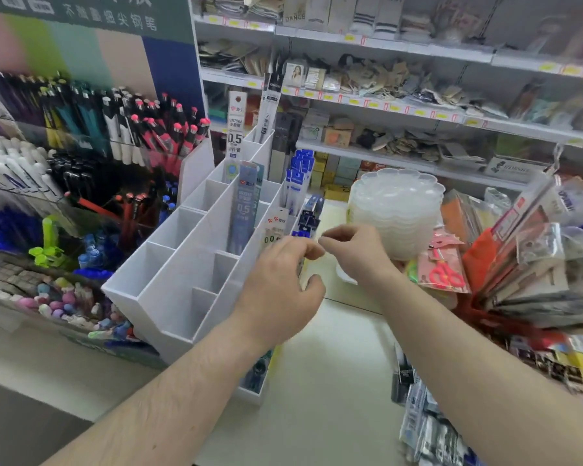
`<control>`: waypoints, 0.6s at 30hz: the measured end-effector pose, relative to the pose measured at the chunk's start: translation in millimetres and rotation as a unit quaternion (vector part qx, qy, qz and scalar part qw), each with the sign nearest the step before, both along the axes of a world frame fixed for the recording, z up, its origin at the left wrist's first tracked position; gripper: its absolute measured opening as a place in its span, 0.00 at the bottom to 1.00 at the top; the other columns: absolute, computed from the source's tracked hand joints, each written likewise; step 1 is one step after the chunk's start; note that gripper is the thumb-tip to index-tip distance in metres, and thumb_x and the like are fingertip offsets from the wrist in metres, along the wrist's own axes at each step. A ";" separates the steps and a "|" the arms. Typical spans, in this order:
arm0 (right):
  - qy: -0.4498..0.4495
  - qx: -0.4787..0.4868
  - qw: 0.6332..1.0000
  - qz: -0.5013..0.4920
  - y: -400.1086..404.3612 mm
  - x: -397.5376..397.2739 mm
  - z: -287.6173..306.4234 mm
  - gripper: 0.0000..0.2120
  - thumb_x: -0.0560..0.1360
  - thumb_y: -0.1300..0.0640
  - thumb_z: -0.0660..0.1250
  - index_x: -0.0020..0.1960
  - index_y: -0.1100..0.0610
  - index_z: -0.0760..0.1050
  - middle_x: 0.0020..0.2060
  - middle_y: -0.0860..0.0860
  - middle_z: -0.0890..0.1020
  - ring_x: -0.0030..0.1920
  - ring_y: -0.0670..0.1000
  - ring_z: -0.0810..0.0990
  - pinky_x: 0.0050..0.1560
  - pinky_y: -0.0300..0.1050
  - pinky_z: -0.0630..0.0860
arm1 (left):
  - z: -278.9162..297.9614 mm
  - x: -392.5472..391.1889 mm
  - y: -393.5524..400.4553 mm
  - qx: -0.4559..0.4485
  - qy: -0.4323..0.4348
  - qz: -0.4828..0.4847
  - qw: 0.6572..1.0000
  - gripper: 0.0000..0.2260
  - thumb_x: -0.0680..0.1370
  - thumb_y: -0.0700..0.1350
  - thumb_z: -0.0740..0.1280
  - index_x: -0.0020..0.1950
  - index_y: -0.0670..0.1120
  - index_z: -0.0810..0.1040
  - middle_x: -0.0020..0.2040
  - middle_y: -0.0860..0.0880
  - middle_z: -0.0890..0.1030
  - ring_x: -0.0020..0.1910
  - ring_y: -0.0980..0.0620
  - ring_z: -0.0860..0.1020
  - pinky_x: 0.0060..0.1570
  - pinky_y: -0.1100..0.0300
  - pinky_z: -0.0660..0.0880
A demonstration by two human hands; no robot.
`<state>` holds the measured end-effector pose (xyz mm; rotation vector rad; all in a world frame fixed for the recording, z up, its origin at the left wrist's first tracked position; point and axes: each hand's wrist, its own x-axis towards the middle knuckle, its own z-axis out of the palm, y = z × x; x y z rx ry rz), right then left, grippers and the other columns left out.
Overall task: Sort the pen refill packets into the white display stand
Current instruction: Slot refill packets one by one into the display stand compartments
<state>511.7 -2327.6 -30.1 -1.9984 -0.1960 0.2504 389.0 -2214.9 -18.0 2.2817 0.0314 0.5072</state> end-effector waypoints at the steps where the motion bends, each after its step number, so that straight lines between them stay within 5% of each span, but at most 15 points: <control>1: 0.011 0.007 1.000 -0.007 -15.5 -10.4 -1.6 0.01 0.74 0.61 0.72 0.44 0.57 0.82 0.34 0.47 0.81 0.31 0.40 0.76 0.32 0.31 0.69 | -5.1 0.7 -8.0 -0.006 0.005 -0.015 1.000 0.13 0.72 0.40 0.67 0.56 0.47 0.78 0.51 0.57 0.76 0.52 0.60 0.72 0.56 0.72 0.66; 4: 0.045 0.024 0.996 -0.072 -71.6 -37.7 -11.0 0.04 0.74 0.61 0.72 0.41 0.56 0.82 0.31 0.48 0.79 0.25 0.40 0.72 0.29 0.33 0.68 | -20.4 2.9 -32.3 -0.018 0.046 -0.064 0.997 0.14 0.74 0.37 0.69 0.58 0.47 0.78 0.51 0.57 0.75 0.51 0.60 0.71 0.55 0.73 0.66; 7: 0.072 -0.025 0.984 -0.164 -129.7 -66.3 -27.2 0.05 0.75 0.59 0.71 0.40 0.55 0.81 0.33 0.49 0.80 0.30 0.46 0.74 0.33 0.40 0.70 | -38.7 5.2 -56.0 -0.023 0.117 -0.115 0.986 0.14 0.76 0.38 0.67 0.60 0.47 0.77 0.54 0.56 0.75 0.53 0.59 0.71 0.55 0.70 0.65; 11: 0.118 -0.174 0.957 -0.198 -185.3 -96.9 -56.0 0.04 0.77 0.53 0.70 0.46 0.52 0.81 0.45 0.48 0.83 0.42 0.48 0.79 0.44 0.46 0.76 | -66.4 9.0 -86.2 -0.016 0.210 -0.173 0.962 0.16 0.77 0.40 0.65 0.65 0.49 0.75 0.60 0.55 0.76 0.63 0.56 0.72 0.58 0.69 0.64; 15: 0.089 -0.380 0.908 -0.154 -193.7 -106.3 -78.6 0.20 0.76 0.45 0.67 0.63 0.55 0.77 0.55 0.51 0.80 0.54 0.54 0.78 0.52 0.48 0.74 | -90.6 16.5 -106.4 0.014 0.259 -0.208 0.943 0.20 0.78 0.41 0.64 0.70 0.47 0.73 0.69 0.51 0.74 0.69 0.53 0.70 0.64 0.66 0.63; 18: 0.048 -0.503 0.853 -0.132 -181.4 -109.8 -89.5 0.30 0.74 0.39 0.66 0.70 0.54 0.68 0.68 0.57 0.69 0.68 0.59 0.66 0.66 0.54 0.66 | -109.6 29.6 -117.5 0.111 0.280 -0.265 0.916 0.28 0.76 0.39 0.62 0.77 0.50 0.65 0.78 0.51 0.62 0.77 0.47 0.59 0.73 0.55 0.60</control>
